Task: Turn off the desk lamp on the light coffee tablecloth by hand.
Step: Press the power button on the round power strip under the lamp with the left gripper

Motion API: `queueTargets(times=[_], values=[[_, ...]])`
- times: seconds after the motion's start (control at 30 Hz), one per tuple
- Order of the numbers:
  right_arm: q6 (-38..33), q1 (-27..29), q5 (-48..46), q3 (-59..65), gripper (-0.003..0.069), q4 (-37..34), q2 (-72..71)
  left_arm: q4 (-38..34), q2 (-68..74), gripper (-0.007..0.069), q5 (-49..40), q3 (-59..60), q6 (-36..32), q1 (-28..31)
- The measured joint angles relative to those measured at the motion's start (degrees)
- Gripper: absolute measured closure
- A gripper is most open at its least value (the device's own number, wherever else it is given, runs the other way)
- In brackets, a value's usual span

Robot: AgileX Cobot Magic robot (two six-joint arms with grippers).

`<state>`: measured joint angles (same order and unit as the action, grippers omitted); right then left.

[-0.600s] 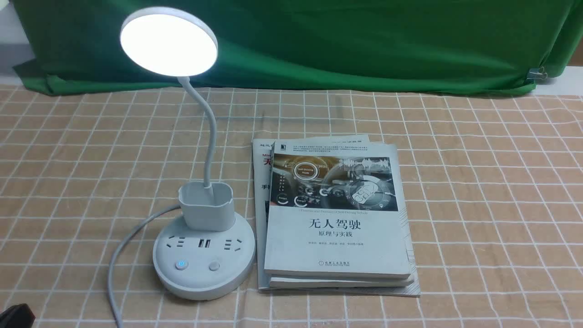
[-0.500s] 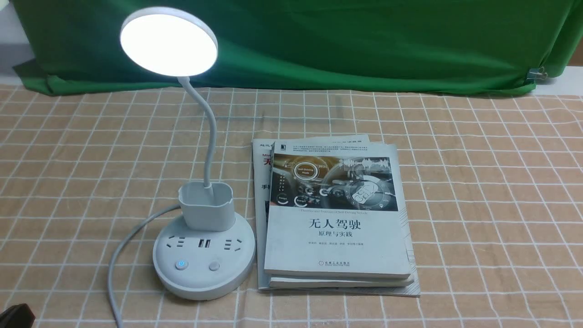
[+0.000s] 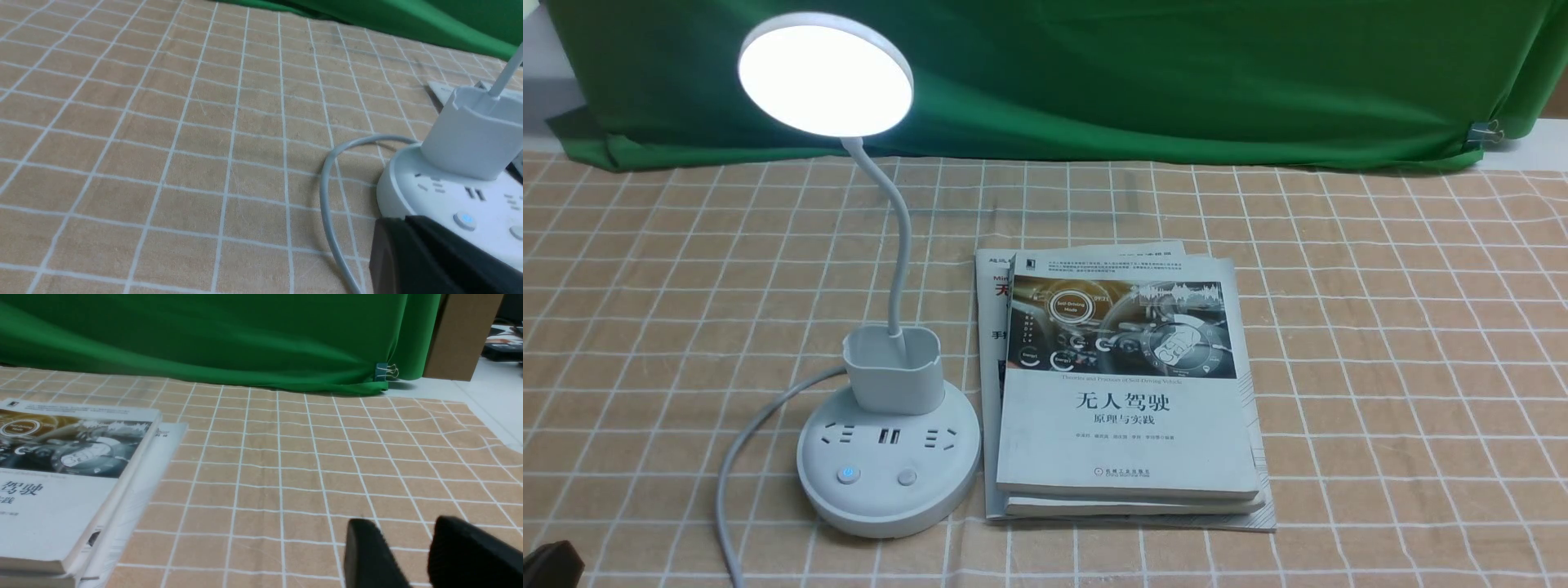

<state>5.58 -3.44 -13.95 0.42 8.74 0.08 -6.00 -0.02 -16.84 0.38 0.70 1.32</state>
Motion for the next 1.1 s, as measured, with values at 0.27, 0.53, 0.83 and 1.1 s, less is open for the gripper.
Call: queueTargets(times=[0.27, 0.53, 0.83, 1.1], values=[[0.0, 0.0, 0.0, 0.0, 0.0417, 0.0, 0.0, -16.2, 0.0, 0.062, 9.2, 0.0, 3.0, 0.0], [0.0, 0.0, 0.0, 0.0, 0.0417, 0.0, 0.0, -31.3, 0.0, 0.0619, 19.3, 0.0, 4.3, 0.0], [0.0, 0.0, 0.0, 0.0, 0.0417, 0.0, 0.0, -31.2, 5.5, 0.0613, 5.2, -7.4, 4.7, 0.0], [0.0, 0.0, 0.0, 0.0, 0.0417, 0.0, 0.0, -23.3, 33.4, 0.0613, -28.8, -31.8, -3.9, 0.0]])
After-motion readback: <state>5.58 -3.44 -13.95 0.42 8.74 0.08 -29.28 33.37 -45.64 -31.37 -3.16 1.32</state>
